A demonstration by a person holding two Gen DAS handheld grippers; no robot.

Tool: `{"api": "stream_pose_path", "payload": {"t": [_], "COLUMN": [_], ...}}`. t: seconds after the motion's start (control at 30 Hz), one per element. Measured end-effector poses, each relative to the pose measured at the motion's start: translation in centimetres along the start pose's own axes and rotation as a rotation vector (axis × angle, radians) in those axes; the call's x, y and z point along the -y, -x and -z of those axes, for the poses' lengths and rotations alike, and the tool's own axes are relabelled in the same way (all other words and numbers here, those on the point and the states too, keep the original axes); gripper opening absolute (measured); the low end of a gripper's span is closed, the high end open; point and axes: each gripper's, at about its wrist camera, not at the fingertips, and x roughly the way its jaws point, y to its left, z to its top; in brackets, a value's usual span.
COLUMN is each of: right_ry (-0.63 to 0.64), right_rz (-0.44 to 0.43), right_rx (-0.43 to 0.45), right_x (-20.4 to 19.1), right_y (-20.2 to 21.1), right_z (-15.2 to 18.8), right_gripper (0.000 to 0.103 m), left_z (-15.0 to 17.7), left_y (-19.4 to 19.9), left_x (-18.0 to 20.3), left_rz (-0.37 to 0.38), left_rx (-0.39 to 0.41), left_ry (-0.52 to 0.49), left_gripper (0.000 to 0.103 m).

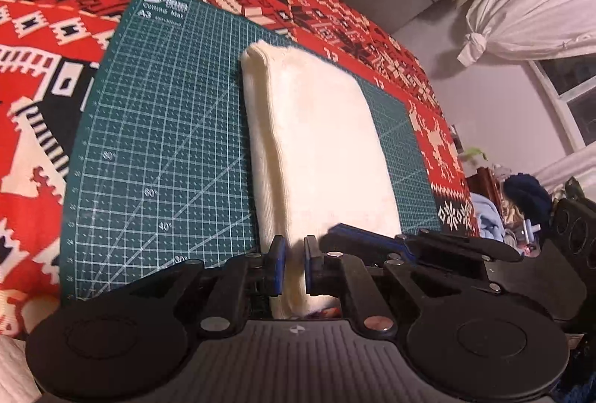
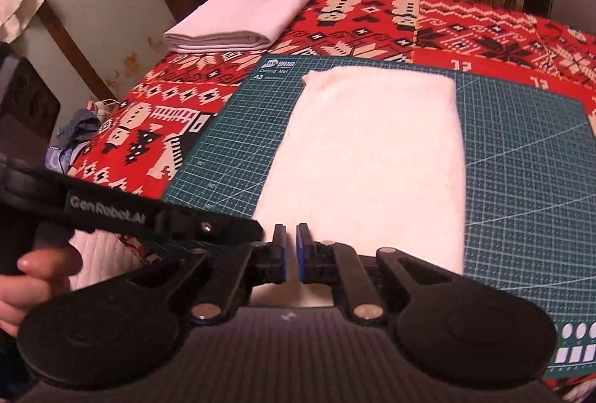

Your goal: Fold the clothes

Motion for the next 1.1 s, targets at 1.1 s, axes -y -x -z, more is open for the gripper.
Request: {"api": "stream_pose_path", "payload": {"t": [1.1], "right_ry": [-0.150], "right_rz": [0.094], "right_rx": [0.033], "right_x": [7.2], "right_y": [8.4], "right_z": [5.8], "right_gripper": [0.036], "left_z": [2.4], "left_y": [2.3], "left_x": [3.1], "left_rz": [-0.158], "left_rx": [0.028], "left_ry": [-0.120], "left_gripper": [0.031]}}
